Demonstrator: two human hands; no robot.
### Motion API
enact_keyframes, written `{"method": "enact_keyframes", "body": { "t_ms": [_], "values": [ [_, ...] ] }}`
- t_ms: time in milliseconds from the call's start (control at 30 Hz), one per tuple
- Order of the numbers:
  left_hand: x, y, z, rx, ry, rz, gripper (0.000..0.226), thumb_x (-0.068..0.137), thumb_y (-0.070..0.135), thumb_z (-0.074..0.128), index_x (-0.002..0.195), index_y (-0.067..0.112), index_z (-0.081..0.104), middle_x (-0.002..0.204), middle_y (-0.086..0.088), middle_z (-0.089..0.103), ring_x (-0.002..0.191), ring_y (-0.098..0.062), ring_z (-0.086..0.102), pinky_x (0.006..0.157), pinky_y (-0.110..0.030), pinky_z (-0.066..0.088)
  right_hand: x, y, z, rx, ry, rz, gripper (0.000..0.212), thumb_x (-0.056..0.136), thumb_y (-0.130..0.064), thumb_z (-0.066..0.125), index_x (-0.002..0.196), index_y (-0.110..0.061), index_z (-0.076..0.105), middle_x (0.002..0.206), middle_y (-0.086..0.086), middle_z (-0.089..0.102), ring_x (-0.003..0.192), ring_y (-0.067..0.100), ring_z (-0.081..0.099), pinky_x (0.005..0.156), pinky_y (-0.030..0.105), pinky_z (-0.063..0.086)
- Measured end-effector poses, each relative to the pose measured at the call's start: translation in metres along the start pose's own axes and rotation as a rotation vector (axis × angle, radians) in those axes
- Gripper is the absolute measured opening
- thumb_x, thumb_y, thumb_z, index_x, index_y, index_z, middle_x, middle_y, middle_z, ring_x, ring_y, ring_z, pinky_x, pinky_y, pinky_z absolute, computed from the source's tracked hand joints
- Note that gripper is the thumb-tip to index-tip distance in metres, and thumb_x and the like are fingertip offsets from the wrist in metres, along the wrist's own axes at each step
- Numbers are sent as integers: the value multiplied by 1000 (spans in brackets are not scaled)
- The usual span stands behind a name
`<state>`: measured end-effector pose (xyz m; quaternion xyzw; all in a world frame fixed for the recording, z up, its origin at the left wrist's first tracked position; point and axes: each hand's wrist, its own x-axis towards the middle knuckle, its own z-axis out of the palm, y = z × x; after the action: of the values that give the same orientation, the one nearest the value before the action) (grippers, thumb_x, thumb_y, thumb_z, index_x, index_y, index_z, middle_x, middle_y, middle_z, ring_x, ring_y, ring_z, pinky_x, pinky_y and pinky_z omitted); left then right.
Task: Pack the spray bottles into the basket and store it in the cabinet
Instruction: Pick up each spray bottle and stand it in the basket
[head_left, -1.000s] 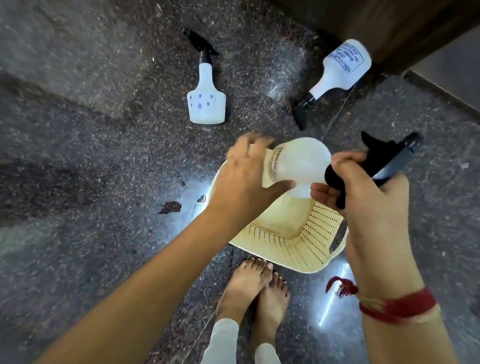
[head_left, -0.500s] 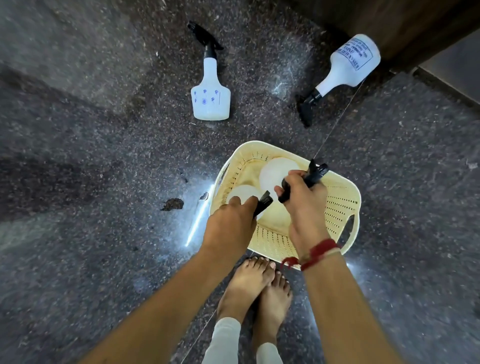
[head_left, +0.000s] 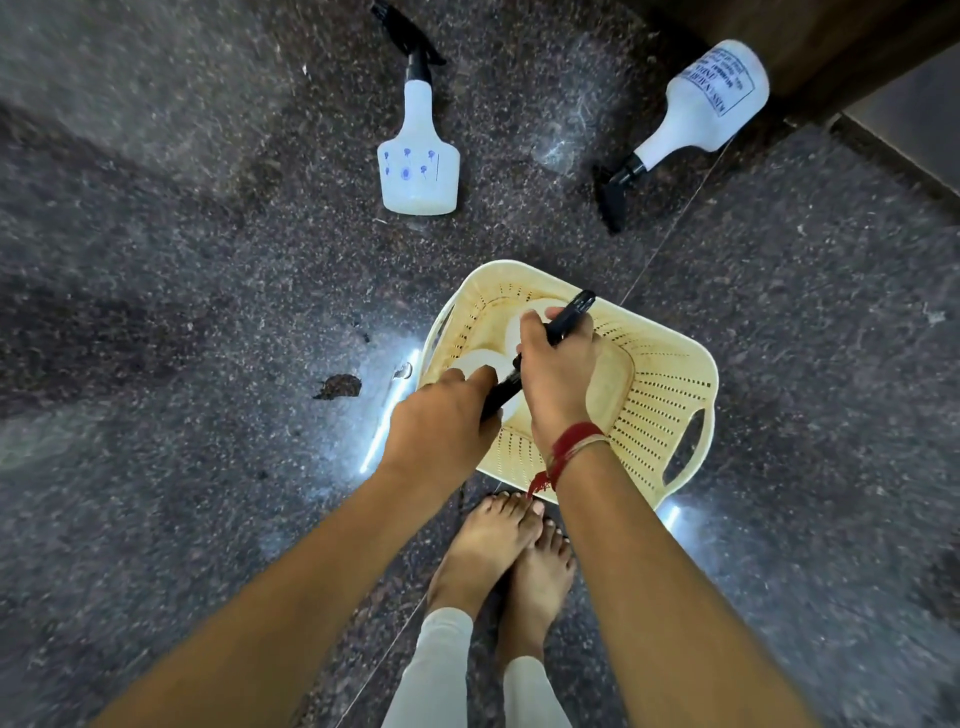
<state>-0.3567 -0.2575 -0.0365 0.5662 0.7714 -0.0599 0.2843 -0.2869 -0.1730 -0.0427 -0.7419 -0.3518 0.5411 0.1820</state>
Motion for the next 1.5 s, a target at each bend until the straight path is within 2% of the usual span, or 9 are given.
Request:
{"method": "enact_keyframes", "body": {
  "t_ms": [267, 500, 667, 833, 967, 1100, 1200, 1367, 1500],
  "values": [
    [8, -2, 7, -33, 9, 21, 21, 93, 37, 44, 96, 16, 47, 72, -2, 51, 57, -27, 51, 44, -26, 28, -1, 1, 0, -63, 20, -7, 45, 87, -35, 60, 121, -10, 48, 116, 4, 43, 92, 21, 56, 87, 36, 48],
    [16, -16, -27, -110, 80, -8, 75, 67, 88, 33, 103, 27, 60, 79, 8, 67, 69, -17, 65, 55, -24, 43, -9, -17, -28, -300, 87, -80, 93, 80, -62, 58, 149, -14, 17, 154, 15, 16, 133, 35, 35, 103, 35, 33],
    [60, -53, -56, -232, 322, -82, 44, 86, 56, 47, 108, 18, 54, 102, -8, 60, 95, -28, 57, 73, -37, 48, 1, -46, -23, -435, 124, -456, 74, 87, -48, 58, 146, -15, 27, 153, 16, 17, 134, 37, 29, 108, 42, 29],
    [135, -80, -67, -222, 306, -303, 71, 84, 49, 57, 136, 6, 34, 136, -17, 40, 126, -37, 38, 96, -52, 38, 64, -72, -4, -748, 84, -663, 75, 88, -46, 54, 149, -16, 20, 158, 16, 8, 143, 39, 12, 116, 52, 19],
    [188, -81, -62, -379, 221, -489, 93, 80, 58, 59, 146, 7, 19, 148, -14, 27, 138, -34, 25, 106, -53, 30, 134, -108, -11, -874, 96, -509, 89, 85, -54, 55, 151, -20, 7, 160, 12, -4, 144, 43, 6, 113, 61, 14],
    [218, -71, -49, -398, 165, -534, 97, 78, 56, 63, 147, 9, 14, 148, -14, 26, 137, -34, 25, 107, -50, 29, 166, -133, -18, -887, -266, -289, 103, 70, -70, 61, 149, -17, 22, 157, 11, 21, 140, 32, 27, 113, 37, 28],
    [225, -67, -43, -395, 165, -552, 96, 77, 53, 67, 147, 12, 14, 145, -14, 27, 135, -36, 29, 105, -52, 32, 148, -111, -11, -856, -457, -195, 99, 69, -72, 62, 147, -20, 29, 155, 8, 25, 140, 28, 29, 113, 41, 29],
    [214, -60, -46, -331, 293, -482, 90, 82, 48, 64, 147, 10, 15, 153, -12, 17, 142, -31, 17, 113, -52, 23, 113, -89, -27, -481, -127, -384, 50, 82, -56, 58, 120, -24, 59, 134, 5, 47, 116, 20, 52, 103, 39, 43],
    [164, -36, -64, -452, 480, -153, 63, 87, 48, 51, 135, 11, 35, 133, -9, 41, 122, -24, 42, 98, -41, 40, 66, -78, -89, -279, -136, -96, 54, 64, -81, 54, 94, -36, 58, 101, -3, 63, 99, 20, 63, 83, 41, 51]
  ]
}}
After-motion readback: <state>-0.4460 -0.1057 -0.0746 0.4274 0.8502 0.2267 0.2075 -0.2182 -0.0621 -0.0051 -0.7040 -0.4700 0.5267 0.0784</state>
